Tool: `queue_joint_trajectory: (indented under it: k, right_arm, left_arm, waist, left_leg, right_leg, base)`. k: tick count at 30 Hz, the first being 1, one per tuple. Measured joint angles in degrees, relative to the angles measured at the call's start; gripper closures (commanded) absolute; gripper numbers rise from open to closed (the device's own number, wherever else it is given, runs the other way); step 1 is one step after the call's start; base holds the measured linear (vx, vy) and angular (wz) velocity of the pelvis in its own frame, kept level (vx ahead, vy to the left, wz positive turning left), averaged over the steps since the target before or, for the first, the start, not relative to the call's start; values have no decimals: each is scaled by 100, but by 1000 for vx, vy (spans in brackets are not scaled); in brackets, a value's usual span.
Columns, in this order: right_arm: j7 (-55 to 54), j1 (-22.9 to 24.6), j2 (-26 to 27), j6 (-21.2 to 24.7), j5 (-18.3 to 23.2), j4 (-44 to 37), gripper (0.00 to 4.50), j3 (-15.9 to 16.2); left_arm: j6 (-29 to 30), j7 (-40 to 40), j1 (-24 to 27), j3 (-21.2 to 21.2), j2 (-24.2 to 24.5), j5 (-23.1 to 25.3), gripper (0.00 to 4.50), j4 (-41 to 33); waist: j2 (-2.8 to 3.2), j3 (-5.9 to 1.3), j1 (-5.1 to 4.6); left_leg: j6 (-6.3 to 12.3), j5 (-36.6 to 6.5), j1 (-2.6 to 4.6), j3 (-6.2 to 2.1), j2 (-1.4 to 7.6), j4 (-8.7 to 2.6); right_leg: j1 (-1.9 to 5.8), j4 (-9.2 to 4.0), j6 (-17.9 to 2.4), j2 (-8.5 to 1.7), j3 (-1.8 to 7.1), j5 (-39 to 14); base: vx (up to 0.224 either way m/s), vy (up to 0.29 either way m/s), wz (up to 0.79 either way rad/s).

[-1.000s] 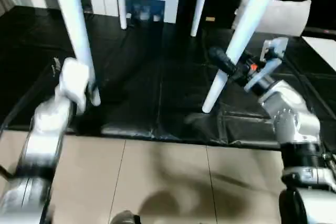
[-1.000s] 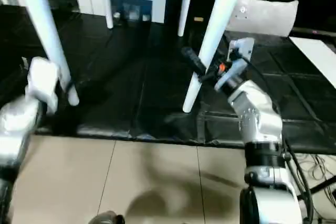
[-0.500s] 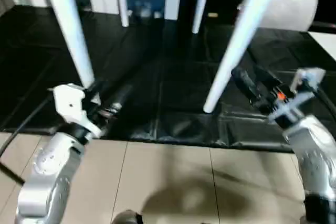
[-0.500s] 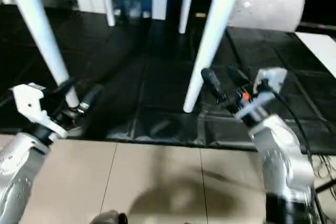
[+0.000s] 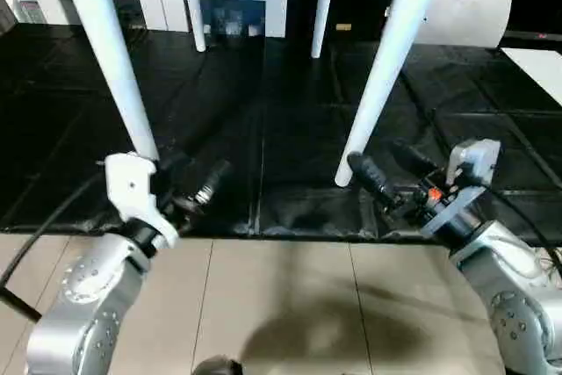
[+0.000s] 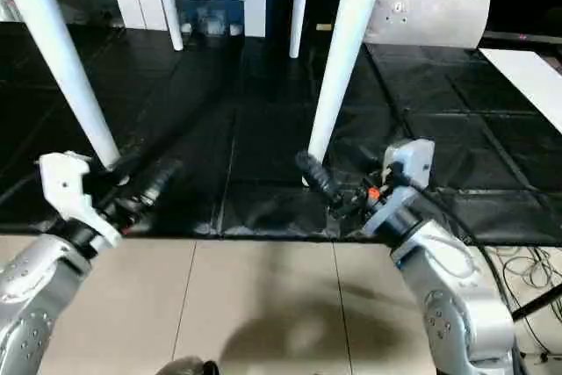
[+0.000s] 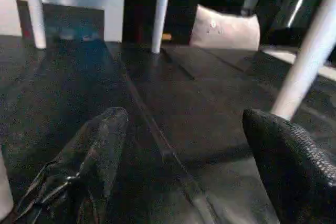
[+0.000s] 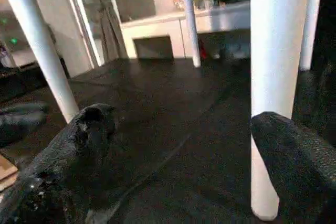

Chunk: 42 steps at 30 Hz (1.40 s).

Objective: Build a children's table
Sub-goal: Flip table

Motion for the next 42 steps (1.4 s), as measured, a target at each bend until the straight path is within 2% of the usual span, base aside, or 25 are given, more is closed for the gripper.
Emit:
queue_joint_trajectory:
  k: [2,3,5,6,7,8,9,10,11,12,13,14,15,17,18,19,21,23,26,28,30,33,35,36,42]
  right_arm:
    - [-135,89,57,16,-70,2,0,57]
    - [-191,136,74,59,-121,1,0,92]
    - [-173,250,58,103,-153,18,0,198]
    - [-80,330,49,19,-214,33,0,293]
    - [-17,498,58,-78,-222,40,0,304]
    - [76,538,70,-145,-225,156,0,357]
    - [172,478,84,-243,-242,323,0,448]
    - [229,486,113,-310,-250,435,0,499]
    - [319,520,104,-357,-256,531,0,542]
    - [421,525,98,-420,-304,658,0,617]
    - [527,506,97,-462,-347,795,0,694]
    - [618,541,105,-474,-386,956,0,837]
    - [751,603,96,-523,-452,1136,0,1000]
    - [943,606,18,-579,-526,1389,0,1099]
    - [1121,539,-79,-670,-587,1613,0,1128]
    - [1232,490,-136,-722,-621,1749,0,1141]
    - [1587,460,-279,-868,-672,2119,0,1220]
    - [1815,458,-373,-950,-739,2534,0,1329]
    - [1957,384,-509,-1062,-960,3179,0,1409]
    - [1950,175,-449,-1231,-1150,3719,0,1468]
    - [1885,9,-323,-1398,-1330,4211,0,1539]
    - [1416,-386,-5,-1588,-1620,5343,0,1547]
    - [1082,-534,156,-1708,-1730,5999,0,1533]
    - [644,-747,317,-1742,-1760,6711,0,1389]
    - [-630,-819,857,-1696,-1740,8334,0,1043]
  left_arm:
    - [109,-1,72,-5,68,41,56,0]
    - [138,-7,112,-5,88,42,56,1]
    - [173,-12,198,30,122,36,56,0]
    - [186,-39,206,57,192,27,56,-4]
    - [192,-105,177,47,237,28,56,0]
    - [94,-206,213,72,311,37,56,-22]
    - [6,-340,356,108,346,39,56,14]
    - [13,-429,563,79,348,39,38,96]
    - [48,-476,656,10,347,48,27,268]
    - [67,-497,659,-19,361,75,21,438]
    - [69,-505,561,-5,379,89,21,553]
    - [68,-513,536,26,399,91,18,637]
    - [34,-561,496,21,409,122,9,789]
    - [-31,-647,470,-99,373,198,9,1075]
    - [-123,-726,500,-190,274,215,9,1330]
    - [-152,-774,537,-248,201,216,9,1487]
    - [-338,-914,562,-406,67,306,9,1977]
    - [-477,-996,566,-561,83,483,9,2421]
    - [-500,-1114,558,-765,70,677,9,3027]
    - [-348,-1127,473,-698,-59,618,9,3430]
    - [-224,-1111,335,-678,-114,606,9,3793]
    - [-310,-950,-122,-908,-47,1106,9,4913]
    - [-527,-913,-326,-960,-116,1283,9,5612]
    - [-713,-844,-615,-916,-229,1344,9,6381]
    - [-881,-357,-1032,-924,-654,1520,9,7724]
  waist:
    - [10,9,-1]
    - [28,27,-2]
    - [137,106,-39]
    - [187,155,19]
    - [149,154,104]
    - [-52,100,261]
    - [-255,34,295]
    - [-218,60,351]
    - [-12,62,436]
    - [142,93,444]
    - [263,137,438]
    - [312,132,411]
    - [348,134,340]
    - [339,112,253]
    - [355,91,191]
    - [335,67,134]
    - [333,52,12]
    - [283,44,-31]
    - [256,36,-44]
    - [242,22,-66]
    - [239,21,-68]
    - [228,3,-86]
    - [216,-3,-94]
    - [198,-14,-94]
    - [201,-22,-159]
  left_leg:
    - [-1,-3,-29,-1,3,8]
    - [-2,-6,12,-15,6,11]
    - [-19,-19,139,-112,61,16]
    - [-33,-26,126,-103,76,-54]
    - [-34,-26,107,46,98,-68]
    - [-39,-21,91,212,76,-111]
    - [-281,-115,59,240,19,53]
    - [-437,-235,13,-89,-73,315]
    - [-427,-239,84,-483,-147,612]
    - [-420,-492,255,-772,-152,681]
    - [-366,-570,277,-797,-148,665]
    - [-348,-587,287,-794,-143,609]
    - [-348,-588,292,-802,-151,492]
    - [-351,-586,316,-790,-189,327]
    - [-350,-583,315,-777,-219,285]
    - [-352,-581,303,-759,-231,282]
    - [-352,-579,301,-687,-230,231]
    - [-323,-555,309,-598,-203,142]
    - [-262,-337,318,-515,-96,62]
    - [-267,-297,314,-468,-85,26]
    - [-258,-269,309,-440,-73,14]
    - [-238,-243,310,-396,-66,7]
    - [-228,-238,308,-359,-65,1]
    - [-215,-230,304,-338,-66,-2]
    - [-199,-237,310,-289,-66,-7]
  right_leg:
    - [-48,-9,39,-12,-16,-11]
    - [-37,-35,71,-32,-63,-31]
    - [159,-173,127,-42,-288,-144]
    - [242,167,33,-52,-413,-490]
    - [235,623,-124,-76,-445,-724]
    - [323,817,-202,-67,-361,-943]
    - [265,871,-11,-96,-178,-1139]
    - [305,886,-12,-122,-186,-1139]
    - [419,862,-12,-74,-197,-1138]
    - [502,817,-13,-41,-309,-1134]
    - [555,783,-13,-31,-339,-1131]
    - [582,718,-15,-23,-334,-1127]
    - [618,557,-48,29,-306,-1109]
    - [652,316,-145,49,-265,-915]
    - [672,200,-114,26,-248,-702]
    - [688,165,5,-7,-250,-591]
    - [660,148,38,-39,-242,-579]
    - [645,135,37,-51,-225,-578]
    - [615,139,28,-6,-236,-583]
    - [549,146,15,-4,-212,-577]
    - [530,151,12,-3,-201,-575]
    - [504,163,12,0,-167,-576]
    - [487,163,9,-5,-141,-573]
    - [472,167,3,-11,-132,-570]
    - [464,157,-3,-26,-108,-565]
  base:
    - [0,0,0]
    - [-68,11,-8]
    - [-107,42,-19]
    - [-116,47,-15]
    - [-120,25,5]
    - [31,-113,7]
    - [31,-113,7]
    - [64,-112,-6]
    - [0,0,0]
    - [0,0,0]
    - [-51,115,-12]
    - [-25,111,-8]
    - [-25,111,-8]
    - [-2,73,-5]
    - [-5,71,-8]
    - [0,0,0]
    - [0,0,0]
    - [0,0,0]
    - [0,0,0]
    - [0,0,0]
    - [0,0,0]
    - [0,0,0]
    - [0,0,0]
    - [0,0,0]
    - [0,0,0]
